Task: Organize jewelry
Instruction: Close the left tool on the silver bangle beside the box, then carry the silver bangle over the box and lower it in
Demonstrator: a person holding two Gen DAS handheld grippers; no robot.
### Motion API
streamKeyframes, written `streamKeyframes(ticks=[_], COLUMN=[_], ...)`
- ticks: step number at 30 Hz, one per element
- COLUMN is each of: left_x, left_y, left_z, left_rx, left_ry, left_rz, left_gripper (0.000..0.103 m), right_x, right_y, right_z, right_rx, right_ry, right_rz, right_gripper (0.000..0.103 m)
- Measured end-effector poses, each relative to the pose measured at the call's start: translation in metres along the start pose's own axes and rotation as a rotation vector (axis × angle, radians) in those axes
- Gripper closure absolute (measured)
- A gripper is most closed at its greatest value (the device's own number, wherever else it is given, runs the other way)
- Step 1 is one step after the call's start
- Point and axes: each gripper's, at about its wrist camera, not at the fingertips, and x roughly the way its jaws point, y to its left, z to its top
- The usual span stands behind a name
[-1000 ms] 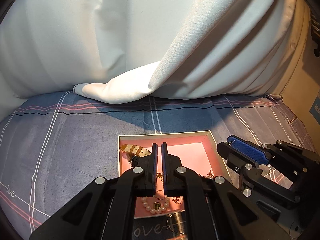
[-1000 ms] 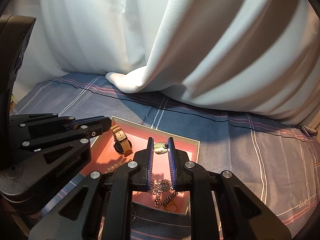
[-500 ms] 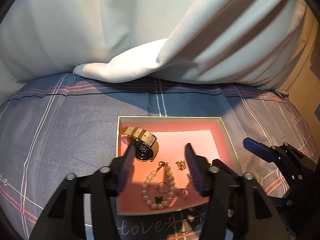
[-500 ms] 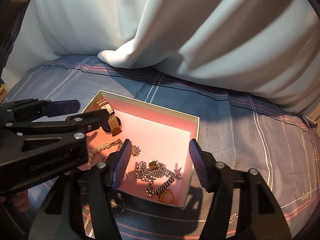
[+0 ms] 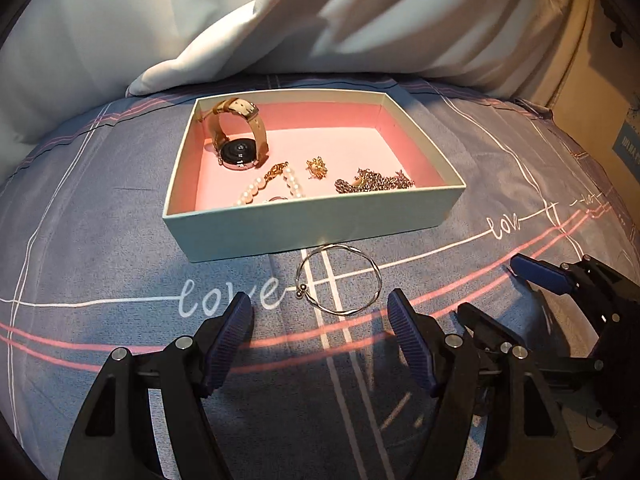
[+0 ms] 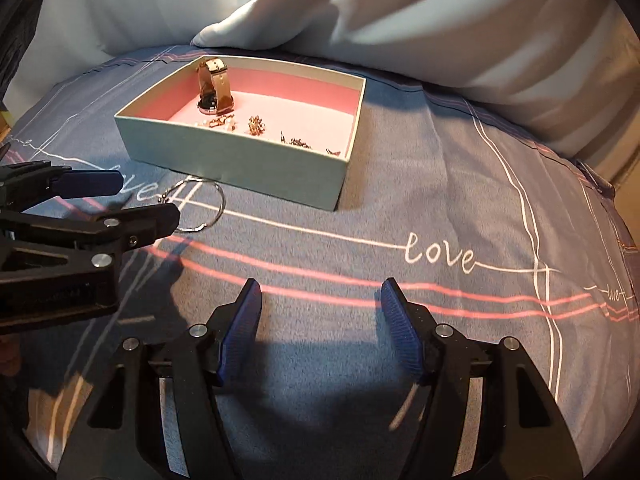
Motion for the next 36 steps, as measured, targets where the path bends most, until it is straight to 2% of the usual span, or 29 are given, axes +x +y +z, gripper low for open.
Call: streamKeyframes(ticks=[10, 11, 12, 13, 14, 20, 26, 27, 28, 29, 30, 32, 34, 36], left_x=[0.038, 0.038, 0.037, 0.035, 0.034, 0.027, 0.012, 0.009, 0.007, 0.005, 0.004, 0.003, 0.003, 0.002], left_y=[-0.018, -0.018, -0.017, -0.015, -0.013, -0.008, 0.002, 0.005, 0.007, 0.009, 0.009, 0.009, 0.009, 0.008], left_z=[0.015, 0.015, 0.015, 0.014, 0.014, 0.009, -0.004, -0.006, -0.008, -0.010, -0.011, -0.013, -0.013, -0.013], left_rx=[0.042, 0.040, 0.036, 0.030, 0.022, 0.002, -0.021, -0.031, -0.039, -0.043, -0.044, -0.045, -0.046, -0.047], left_ry=[0.040, 0.039, 0.033, 0.024, 0.017, 0.006, 0.012, 0.011, 0.012, 0.013, 0.014, 0.015, 0.018, 0.018], left_rz=[0.037, 0.035, 0.036, 0.032, 0.022, 0.017, 0.018, 0.015, 0.009, 0.007, 0.005, 0.004, -0.002, 0.000], left_gripper=[0.032, 0.032, 0.037, 0.048, 0.049, 0.049, 0.049, 0.049, 0.049, 0.049, 0.049, 0.049, 0.049, 0.049], right_x=[-0.002, -0.001, -0.002, -0.002, -0.002, 0.004, 0.007, 0.006, 0.006, 0.005, 0.004, 0.003, 0.002, 0.000], right_y=[0.002, 0.002, 0.004, 0.005, 0.007, 0.024, 0.033, 0.034, 0.036, 0.037, 0.039, 0.045, 0.049, 0.049], right_z=[-0.008, -0.008, -0.007, -0.007, -0.006, 0.001, 0.005, 0.004, 0.004, 0.004, 0.004, 0.005, 0.004, 0.004], right_rx=[0.027, 0.028, 0.028, 0.027, 0.026, 0.017, 0.016, 0.008, 0.002, -0.001, -0.005, -0.019, -0.027, -0.022], right_ry=[-0.024, -0.023, -0.025, -0.026, -0.025, -0.020, -0.021, -0.021, -0.021, -0.022, -0.022, -0.025, -0.025, -0.029], right_rz=[0.028, 0.032, 0.036, 0.040, 0.047, 0.123, 0.150, 0.151, 0.159, 0.159, 0.160, 0.174, 0.173, 0.173], right_gripper=[0.035, 0.035, 0.035, 0.034, 0.034, 0.032, 0.032, 0.034, 0.042, 0.055, 0.061, 0.083, 0.090, 0.091])
